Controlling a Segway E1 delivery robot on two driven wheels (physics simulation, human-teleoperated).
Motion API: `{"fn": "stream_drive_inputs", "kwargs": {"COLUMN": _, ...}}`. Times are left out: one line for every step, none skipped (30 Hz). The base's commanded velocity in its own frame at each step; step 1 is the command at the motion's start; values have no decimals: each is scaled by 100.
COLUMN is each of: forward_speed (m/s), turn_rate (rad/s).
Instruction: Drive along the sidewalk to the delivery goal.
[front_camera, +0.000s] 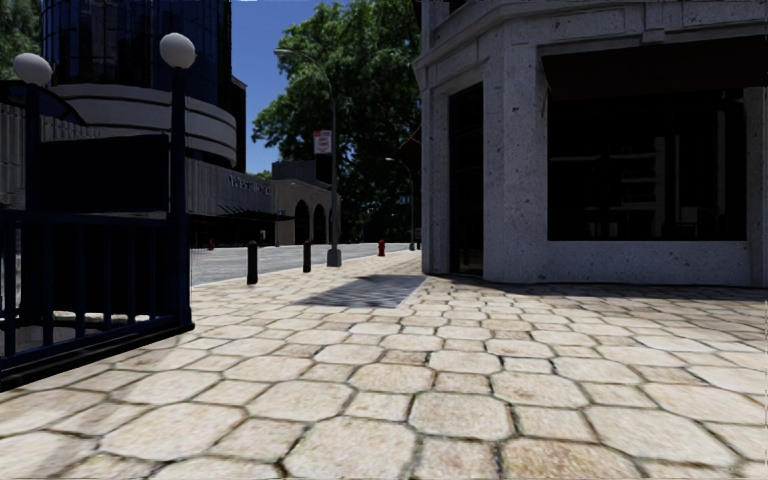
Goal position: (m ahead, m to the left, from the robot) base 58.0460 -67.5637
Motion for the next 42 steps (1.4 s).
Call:
{"fn": "stream_drive_inputs", "kwargs": {"forward_speed": 198, "turn_rate": 37}}
{"fn": "stream_drive_inputs", "kwargs": {"forward_speed": 198, "turn_rate": 37}}
{"fn": "stream_drive_inputs", "kwargs": {"forward_speed": 198, "turn_rate": 37}}
{"fn": "stream_drive_inputs", "kwargs": {"forward_speed": 198, "turn_rate": 37}}
{"fn": "stream_drive_inputs", "kwargs": {"forward_speed": 198, "turn_rate": 37}}
{"fn": "stream_drive_inputs", "kwargs": {"forward_speed": 198, "turn_rate": 37}}
{"fn": "stream_drive_inputs", "kwargs": {"forward_speed": 198, "turn_rate": 37}}
{"fn": "stream_drive_inputs", "kwargs": {"forward_speed": 198, "turn_rate": 37}}
{"fn": "stream_drive_inputs", "kwargs": {"forward_speed": 198, "turn_rate": 29}}
{"fn": "stream_drive_inputs", "kwargs": {"forward_speed": 198, "turn_rate": 26}}
{"fn": "stream_drive_inputs", "kwargs": {"forward_speed": 198, "turn_rate": 16}}
{"fn": "stream_drive_inputs", "kwargs": {"forward_speed": 198, "turn_rate": 16}}
{"fn": "stream_drive_inputs", "kwargs": {"forward_speed": 198, "turn_rate": 6}}
{"fn": "stream_drive_inputs", "kwargs": {"forward_speed": 198, "turn_rate": 0}}
{"fn": "stream_drive_inputs", "kwargs": {"forward_speed": 198, "turn_rate": 0}}
{"fn": "stream_drive_inputs", "kwargs": {"forward_speed": 198, "turn_rate": 0}}
{"fn": "stream_drive_inputs", "kwargs": {"forward_speed": 198, "turn_rate": 0}}
{"fn": "stream_drive_inputs", "kwargs": {"forward_speed": 198, "turn_rate": 0}}
{"fn": "stream_drive_inputs", "kwargs": {"forward_speed": 198, "turn_rate": 0}}
{"fn": "stream_drive_inputs", "kwargs": {"forward_speed": 198, "turn_rate": 0}}
{"fn": "stream_drive_inputs", "kwargs": {"forward_speed": 198, "turn_rate": 0}}
{"fn": "stream_drive_inputs", "kwargs": {"forward_speed": 198, "turn_rate": 0}}
{"fn": "stream_drive_inputs", "kwargs": {"forward_speed": 198, "turn_rate": 0}}
{"fn": "stream_drive_inputs", "kwargs": {"forward_speed": 198, "turn_rate": 0}}
{"fn": "stream_drive_inputs", "kwargs": {"forward_speed": 198, "turn_rate": 0}}
{"fn": "stream_drive_inputs", "kwargs": {"forward_speed": 198, "turn_rate": 0}}
{"fn": "stream_drive_inputs", "kwargs": {"forward_speed": 198, "turn_rate": 0}}
{"fn": "stream_drive_inputs", "kwargs": {"forward_speed": 198, "turn_rate": 0}}
{"fn": "stream_drive_inputs", "kwargs": {"forward_speed": 198, "turn_rate": 0}}
{"fn": "stream_drive_inputs", "kwargs": {"forward_speed": 198, "turn_rate": 0}}
{"fn": "stream_drive_inputs", "kwargs": {"forward_speed": 198, "turn_rate": 0}}
{"fn": "stream_drive_inputs", "kwargs": {"forward_speed": 198, "turn_rate": 0}}
{"fn": "stream_drive_inputs", "kwargs": {"forward_speed": 198, "turn_rate": 0}}
{"fn": "stream_drive_inputs", "kwargs": {"forward_speed": 198, "turn_rate": 0}}
{"fn": "stream_drive_inputs", "kwargs": {"forward_speed": 198, "turn_rate": 0}}
{"fn": "stream_drive_inputs", "kwargs": {"forward_speed": 198, "turn_rate": 0}}
{"fn": "stream_drive_inputs", "kwargs": {"forward_speed": 198, "turn_rate": 0}}
{"fn": "stream_drive_inputs", "kwargs": {"forward_speed": 198, "turn_rate": 0}}
{"fn": "stream_drive_inputs", "kwargs": {"forward_speed": 198, "turn_rate": 0}}
{"fn": "stream_drive_inputs", "kwargs": {"forward_speed": 198, "turn_rate": 0}}
{"fn": "stream_drive_inputs", "kwargs": {"forward_speed": 198, "turn_rate": 0}}
{"fn": "stream_drive_inputs", "kwargs": {"forward_speed": 198, "turn_rate": 0}}
